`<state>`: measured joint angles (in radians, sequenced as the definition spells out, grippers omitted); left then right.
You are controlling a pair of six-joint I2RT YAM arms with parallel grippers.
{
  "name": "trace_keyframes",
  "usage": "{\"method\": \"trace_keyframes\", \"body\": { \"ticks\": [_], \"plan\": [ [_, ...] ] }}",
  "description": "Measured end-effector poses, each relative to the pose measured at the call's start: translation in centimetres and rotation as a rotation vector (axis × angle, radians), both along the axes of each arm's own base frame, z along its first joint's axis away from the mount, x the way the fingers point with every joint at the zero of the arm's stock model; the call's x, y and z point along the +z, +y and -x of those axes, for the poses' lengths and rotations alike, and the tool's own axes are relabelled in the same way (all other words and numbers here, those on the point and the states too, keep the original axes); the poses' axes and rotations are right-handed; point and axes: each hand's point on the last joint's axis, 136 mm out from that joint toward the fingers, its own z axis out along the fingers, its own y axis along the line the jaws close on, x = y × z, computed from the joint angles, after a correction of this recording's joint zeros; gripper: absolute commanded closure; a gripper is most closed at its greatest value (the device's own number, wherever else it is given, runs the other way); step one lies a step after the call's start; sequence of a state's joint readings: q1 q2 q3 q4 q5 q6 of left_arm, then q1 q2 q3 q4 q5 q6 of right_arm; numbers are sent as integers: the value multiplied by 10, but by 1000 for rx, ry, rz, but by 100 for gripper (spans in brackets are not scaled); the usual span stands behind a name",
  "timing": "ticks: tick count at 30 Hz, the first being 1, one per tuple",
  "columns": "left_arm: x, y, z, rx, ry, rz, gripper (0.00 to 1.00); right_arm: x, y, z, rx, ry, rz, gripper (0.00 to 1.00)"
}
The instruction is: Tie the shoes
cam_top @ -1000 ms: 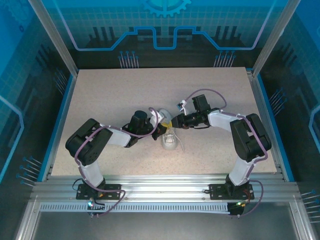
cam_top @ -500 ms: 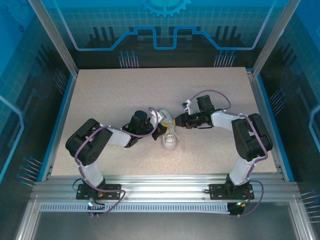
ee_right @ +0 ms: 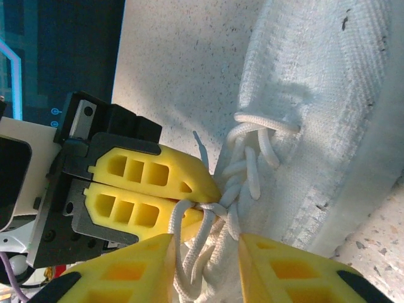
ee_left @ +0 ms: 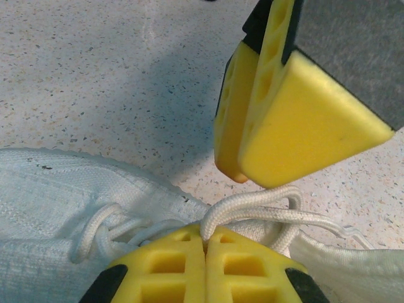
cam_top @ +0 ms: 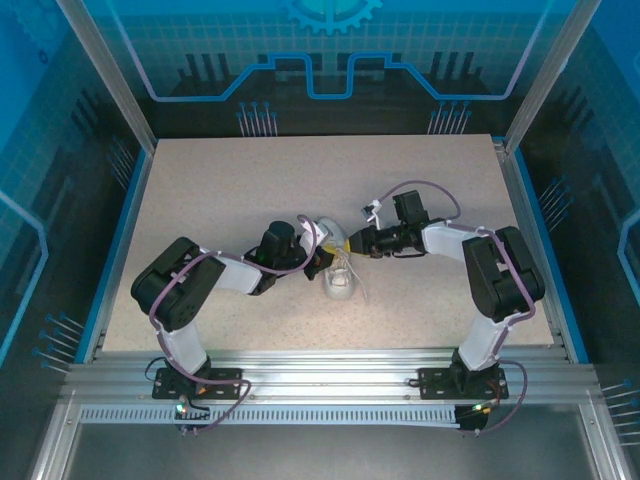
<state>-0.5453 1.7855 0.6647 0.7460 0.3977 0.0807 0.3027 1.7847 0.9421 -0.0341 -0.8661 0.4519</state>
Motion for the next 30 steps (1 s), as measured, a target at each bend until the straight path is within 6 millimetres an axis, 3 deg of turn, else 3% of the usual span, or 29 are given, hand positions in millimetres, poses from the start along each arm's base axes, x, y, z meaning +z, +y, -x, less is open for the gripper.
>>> {"method": "trace_keyframes", "body": {
  "ticks": [13, 15, 22, 30],
  "plan": [
    [0, 0, 0, 0, 0, 0, 100, -12, 7, 11, 39, 52, -2, 65],
    [0, 0, 0, -1, 0, 0, 100, -11, 9, 11, 45, 54, -6, 68],
    [-1, 0, 0, 1, 2, -2, 100, -11, 12, 11, 60, 37, 2, 99],
    [0, 0, 0, 0, -2, 0, 100, -6, 6, 7, 27, -12, 41, 100]
  ]
}}
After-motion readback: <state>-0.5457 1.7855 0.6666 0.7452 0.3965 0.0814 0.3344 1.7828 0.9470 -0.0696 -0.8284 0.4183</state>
